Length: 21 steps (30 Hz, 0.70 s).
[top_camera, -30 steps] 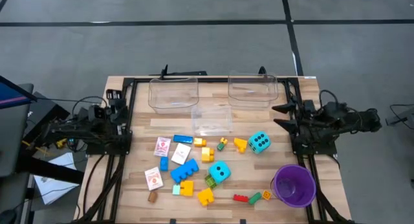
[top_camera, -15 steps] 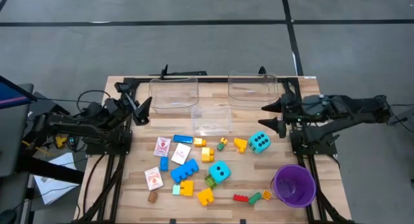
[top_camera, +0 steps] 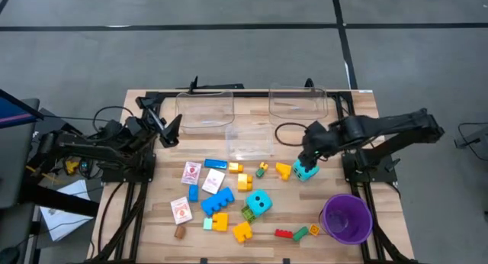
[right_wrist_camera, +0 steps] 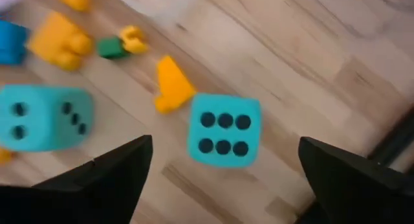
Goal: Pick & Place Toys
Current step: Put the blue dice into the top right transparent bin
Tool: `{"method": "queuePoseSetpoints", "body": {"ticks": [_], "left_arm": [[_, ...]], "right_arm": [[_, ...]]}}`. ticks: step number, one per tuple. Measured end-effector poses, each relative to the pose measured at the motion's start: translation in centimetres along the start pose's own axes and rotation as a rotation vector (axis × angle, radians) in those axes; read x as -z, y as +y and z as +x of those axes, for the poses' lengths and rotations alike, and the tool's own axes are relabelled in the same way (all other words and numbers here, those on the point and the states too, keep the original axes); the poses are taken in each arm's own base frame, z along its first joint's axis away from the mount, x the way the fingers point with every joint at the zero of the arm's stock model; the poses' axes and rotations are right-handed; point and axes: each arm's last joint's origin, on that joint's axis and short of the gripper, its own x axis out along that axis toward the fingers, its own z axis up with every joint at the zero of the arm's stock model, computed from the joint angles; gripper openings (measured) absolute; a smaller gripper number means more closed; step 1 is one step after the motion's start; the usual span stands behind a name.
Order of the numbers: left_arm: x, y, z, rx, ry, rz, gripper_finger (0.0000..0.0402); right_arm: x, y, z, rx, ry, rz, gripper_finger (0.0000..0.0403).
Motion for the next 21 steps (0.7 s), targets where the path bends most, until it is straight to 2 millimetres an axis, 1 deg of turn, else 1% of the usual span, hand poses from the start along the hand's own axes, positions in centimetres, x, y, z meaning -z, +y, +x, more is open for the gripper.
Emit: {"method": "queuePoseSetpoints", "body": {"ticks": [4, 10, 18, 21], "left_arm": [[0.0, 0.0, 0.0, -0.001, -0.002, -0.012, 0.0395], [0.0, 0.0, 0.0, 0.002, 0.002, -0.062, 0.0395], [0.5, -0.3, 0.0, 0.033, 0.054, -0.129, 0.0397], [0.7, -0.5, -0.1, 0.045, 0.072, -0.158, 0.0397]], "right_arm": [[0.3, 1.5, 1.2, 0.030, 0.023, 0.044, 0.0398], [0.8, 3.1, 2.5, 0.066, 0.049, 0.094, 0.0399], [1.5, 4.5, 3.9, 0.121, 0.071, 0.072, 0.0400], [1.5, 4.6, 4.5, 0.179, 0.065, 0.056, 0.0400]]}}
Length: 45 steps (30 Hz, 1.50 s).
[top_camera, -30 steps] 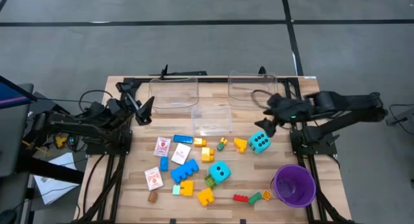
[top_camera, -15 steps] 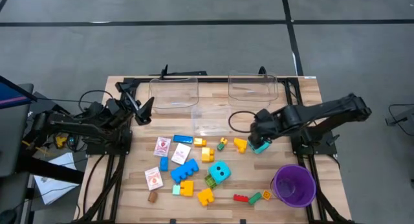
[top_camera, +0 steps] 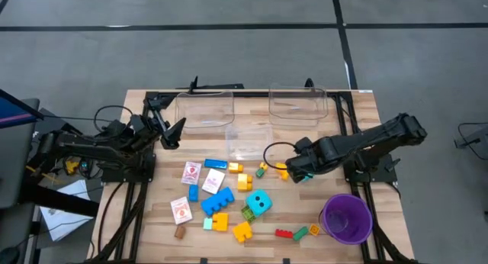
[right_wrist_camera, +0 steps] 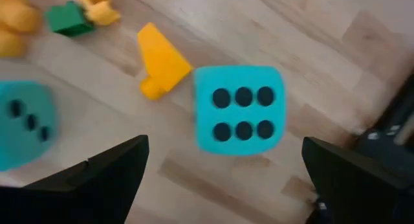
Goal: Pick & Place Toys
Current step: Put the blue dice into the top right transparent bin
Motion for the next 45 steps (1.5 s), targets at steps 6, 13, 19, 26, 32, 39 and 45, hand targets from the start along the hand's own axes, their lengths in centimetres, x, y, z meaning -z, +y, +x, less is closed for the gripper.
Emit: {"method": "queuePoseSetpoints", "body": {"ticks": [6, 13, 19, 26, 32, 39, 45], "left_arm": [[0.3, -0.8, -0.2, 0.061, 0.047, -0.072, 0.0397], [0.2, -2.1, -0.8, 0.156, 0.073, -0.146, 0.0399], [-0.2, -3.0, -1.3, 0.225, 0.076, -0.186, 0.0400], [-0.4, -3.5, -1.6, 0.263, 0.079, -0.216, 0.0400], [-0.4, -3.7, -1.7, 0.274, 0.080, -0.233, 0.0400], [-0.4, -3.8, -1.8, 0.283, 0.089, -0.254, 0.0400], [-0.5, -4.1, -1.9, 0.303, 0.089, -0.265, 0.0400]], "right_arm": [[-0.1, 0.3, 0.9, 0.093, -0.030, -0.027, 0.0400], [0.3, 0.6, 2.3, 0.137, -0.060, -0.056, 0.0400], [1.3, -1.3, 4.6, 0.075, -0.045, -0.017, 0.0400], [2.3, -3.5, 6.7, -0.098, -0.020, 0.057, 0.0400], [2.4, -3.6, 7.7, -0.144, -0.033, 0.057, 0.0400], [1.8, -3.3, 8.2, -0.146, -0.043, 0.025, 0.0400], [1.4, -3.4, 8.3, -0.145, -0.046, -0.001, 0.0400]]}}
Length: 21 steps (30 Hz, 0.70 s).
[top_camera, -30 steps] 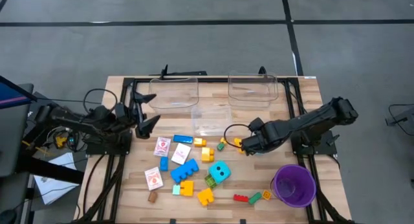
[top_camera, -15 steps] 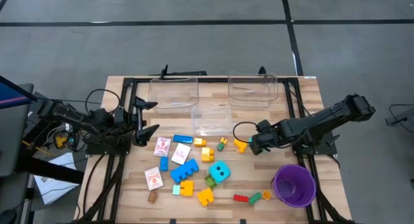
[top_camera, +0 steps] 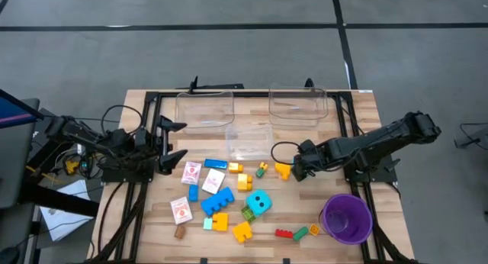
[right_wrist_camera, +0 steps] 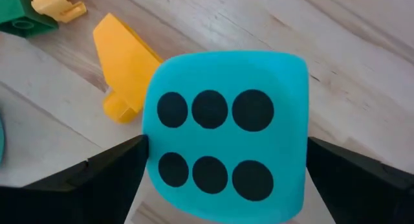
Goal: Pick & Place Toys
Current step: Put the blue dice into the top right transparent bin
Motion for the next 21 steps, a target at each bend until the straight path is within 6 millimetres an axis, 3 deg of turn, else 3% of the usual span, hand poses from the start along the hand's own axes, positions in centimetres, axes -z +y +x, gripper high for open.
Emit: {"method": "queuePoseSetpoints", "body": {"ticks": [14, 21], "left_arm": [[0.0, -0.1, 0.0, 0.007, 0.000, -0.001, 0.0400], [0.0, -0.1, 0.0, 0.007, -0.002, 0.000, 0.0400]], "right_arm": [[-0.1, -0.1, 0.0, 0.005, -0.003, -0.057, 0.0400], [-0.2, -1.1, -1.4, -0.016, -0.082, -0.046, 0.0400]]}}
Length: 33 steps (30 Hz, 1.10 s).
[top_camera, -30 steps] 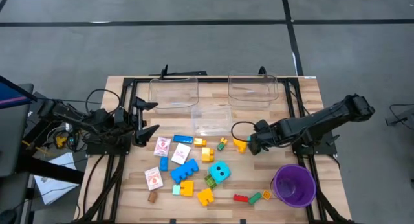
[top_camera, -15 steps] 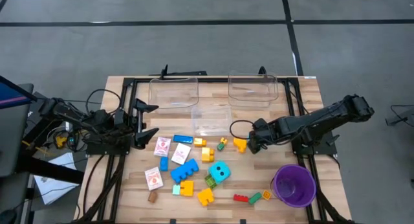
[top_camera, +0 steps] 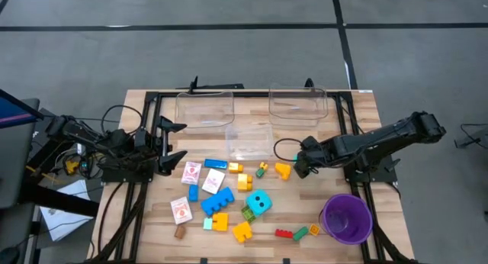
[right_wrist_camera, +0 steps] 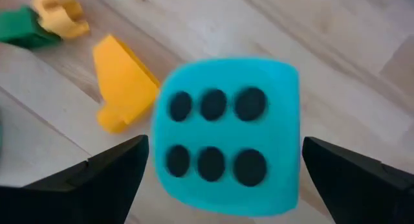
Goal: Pick & Place Toys
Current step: Put the blue dice into the top right transparent bin
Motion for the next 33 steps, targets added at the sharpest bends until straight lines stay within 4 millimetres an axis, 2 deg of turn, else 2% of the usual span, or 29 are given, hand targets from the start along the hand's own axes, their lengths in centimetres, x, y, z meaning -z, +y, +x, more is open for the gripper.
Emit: {"method": "queuePoseSetpoints", "body": {"ticks": [6, 11, 17, 20, 22, 25, 28, 33], "left_arm": [[0.0, 0.0, 0.0, 0.000, 0.000, 0.003, 0.0400], [0.0, 0.0, 0.0, 0.001, 0.000, 0.003, 0.0400], [0.0, 0.0, 0.0, 0.006, 0.000, 0.003, 0.0400], [0.0, 0.0, 0.0, 0.006, 0.000, 0.003, 0.0400], [0.0, -0.1, 0.0, 0.009, 0.000, 0.000, 0.0400], [0.0, -0.2, -0.1, 0.018, -0.001, -0.009, 0.0400], [-0.1, -0.4, -0.1, 0.028, -0.007, -0.019, 0.0400], [-0.3, -0.6, -0.2, 0.047, -0.014, -0.047, 0.0400]], "right_arm": [[-0.2, -0.7, -1.0, 0.003, -0.086, -0.001, 0.0400], [-0.1, -0.6, -1.0, 0.030, -0.127, -0.036, 0.0400], [0.8, 0.0, -0.8, 0.091, -0.180, -0.109, 0.0400], [1.4, 0.0, -1.1, 0.112, -0.222, -0.083, 0.0400], [2.0, -0.3, -1.3, 0.144, -0.245, -0.028, 0.0400], [2.9, -1.1, -1.7, 0.194, -0.275, 0.166, 0.0400], [3.9, -1.1, -1.6, 0.158, -0.365, 0.319, 0.0400], [4.7, -1.0, -0.8, 0.112, -0.464, 0.447, 0.0400]]}}
